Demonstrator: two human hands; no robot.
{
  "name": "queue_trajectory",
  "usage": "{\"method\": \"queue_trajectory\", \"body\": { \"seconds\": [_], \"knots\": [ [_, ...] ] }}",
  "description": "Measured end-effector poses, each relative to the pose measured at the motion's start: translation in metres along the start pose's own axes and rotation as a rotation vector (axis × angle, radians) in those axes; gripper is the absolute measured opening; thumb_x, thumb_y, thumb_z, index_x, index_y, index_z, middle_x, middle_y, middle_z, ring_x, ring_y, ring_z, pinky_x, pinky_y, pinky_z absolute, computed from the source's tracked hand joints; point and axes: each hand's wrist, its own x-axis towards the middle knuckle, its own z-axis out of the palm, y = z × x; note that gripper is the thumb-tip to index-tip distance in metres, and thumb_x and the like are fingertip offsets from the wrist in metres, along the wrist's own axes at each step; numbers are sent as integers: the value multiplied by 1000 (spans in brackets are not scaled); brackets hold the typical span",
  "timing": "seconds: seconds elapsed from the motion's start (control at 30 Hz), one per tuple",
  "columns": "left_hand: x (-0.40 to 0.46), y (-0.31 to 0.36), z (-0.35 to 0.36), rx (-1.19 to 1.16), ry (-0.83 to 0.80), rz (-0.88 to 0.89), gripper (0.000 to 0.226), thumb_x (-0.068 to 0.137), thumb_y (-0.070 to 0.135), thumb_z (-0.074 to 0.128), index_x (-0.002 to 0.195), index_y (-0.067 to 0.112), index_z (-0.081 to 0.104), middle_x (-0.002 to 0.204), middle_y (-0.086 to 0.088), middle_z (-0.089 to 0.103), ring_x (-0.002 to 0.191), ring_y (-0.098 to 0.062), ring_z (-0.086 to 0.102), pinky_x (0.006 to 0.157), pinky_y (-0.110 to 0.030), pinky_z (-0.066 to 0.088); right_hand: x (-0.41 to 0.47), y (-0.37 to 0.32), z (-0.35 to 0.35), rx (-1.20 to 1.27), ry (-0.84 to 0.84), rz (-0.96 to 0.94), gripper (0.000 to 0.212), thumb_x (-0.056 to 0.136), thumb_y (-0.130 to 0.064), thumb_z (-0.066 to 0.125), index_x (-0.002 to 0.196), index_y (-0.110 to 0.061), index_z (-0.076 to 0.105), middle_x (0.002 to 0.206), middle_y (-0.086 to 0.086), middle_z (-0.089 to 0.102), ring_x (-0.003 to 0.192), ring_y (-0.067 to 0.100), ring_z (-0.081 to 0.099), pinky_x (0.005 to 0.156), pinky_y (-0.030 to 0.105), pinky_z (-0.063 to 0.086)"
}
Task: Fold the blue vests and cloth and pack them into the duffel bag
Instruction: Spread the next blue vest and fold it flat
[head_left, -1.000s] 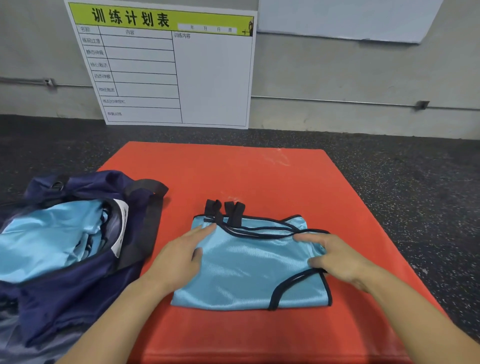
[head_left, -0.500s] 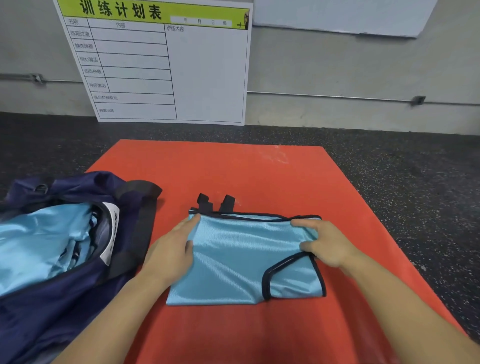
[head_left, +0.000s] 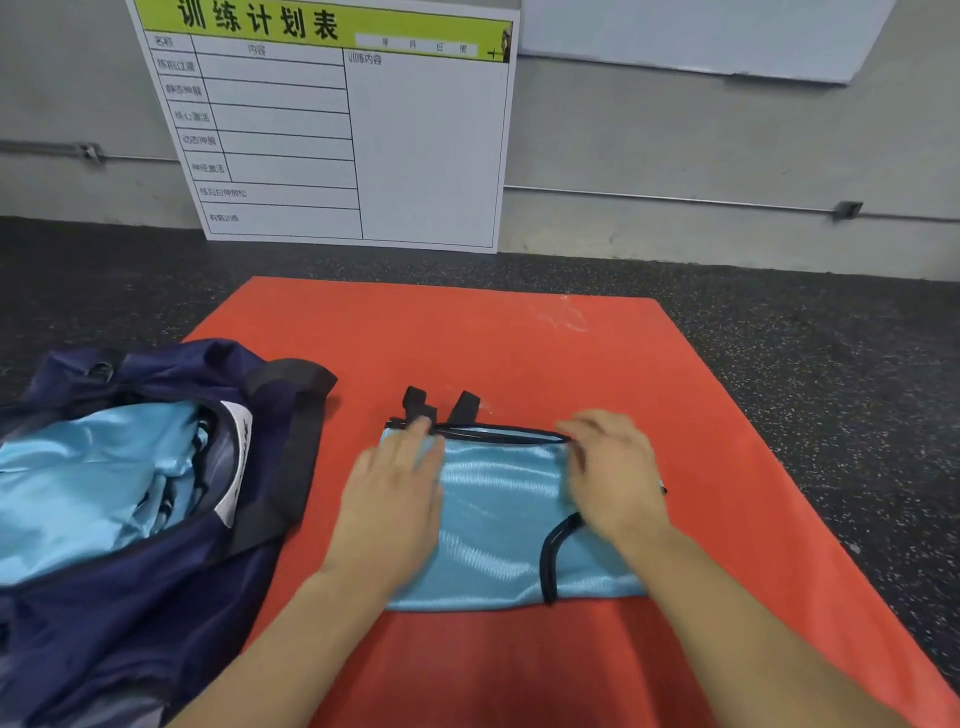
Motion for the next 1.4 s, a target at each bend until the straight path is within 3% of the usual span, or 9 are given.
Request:
{"method": "queue_trajectory", "body": {
  "seconds": [0.1,0.2,0.3,0.5,0.67,0.9,1.13,1.27,1.4],
  "knots": [
    [-6,23,18,-58,-88,102,47,96,28,41,137,14,59,148,-5,53,141,-24,45,114,-40,35,-10,-52,28,114,-174,-259,38,102,-20,45,135,-15,64,136,3,62,128,26,54,115,40,38],
    [-13,20,34,-98,-191,42,60,99,36,26,150,12,47,156,-5,44,149,-19,33,119,-36,16,-26,-67,51,72,-415,-254,57,107,-32,20,163,-19,19,169,0,19,157,20,11,128,36,3],
    [-13,5,33,-104,-254,-1,77,95,56,10,161,17,20,168,2,12,155,-12,5,124,-33,-2,-25,-49,52,-22,-449,-233,69,97,-53,-4,163,-32,2,171,-6,-5,157,15,-11,126,38,-10],
    [-14,-22,25,-79,-315,-126,91,83,66,-9,162,23,-2,168,10,-7,153,-6,-15,124,-31,-11,-22,15,35,-144,-431,30,59,107,-53,12,163,-37,1,170,-9,-11,156,14,-16,127,41,-7],
    [-13,-17,13,-44,-233,-122,86,89,59,-4,162,15,10,169,1,3,155,-10,-5,124,-31,-9,-18,33,22,-226,-396,254,62,107,-48,7,164,-25,-1,171,1,-8,157,21,-13,127,44,-6],
    [-26,22,31,-69,-222,12,62,99,39,30,148,6,48,157,-8,43,147,-19,36,117,-38,18,-35,-68,41,-35,-455,-251,83,89,-51,-14,164,-22,5,171,-4,-4,157,17,-11,128,43,-6],
    [-21,-18,31,-94,-225,-192,85,89,61,-3,162,18,2,169,5,-6,154,-9,-10,125,-31,-9,-21,0,38,-126,-418,-11,64,102,-54,4,163,-35,7,171,-4,-4,157,17,-10,128,42,-4],
    [-25,-12,25,-53,-144,-168,77,96,53,16,158,9,27,167,-5,18,155,-16,11,124,-36,3,-17,14,29,-169,-401,131,59,107,-48,10,163,-31,0,171,0,-8,157,19,-14,128,43,-5],
    [-29,12,30,-96,-180,-30,66,100,43,29,153,7,39,162,-8,33,152,-20,26,119,-39,13,-21,-36,35,-45,-424,-166,67,100,-54,2,163,-31,4,171,-2,-6,157,18,-14,127,39,-8]
  ]
}}
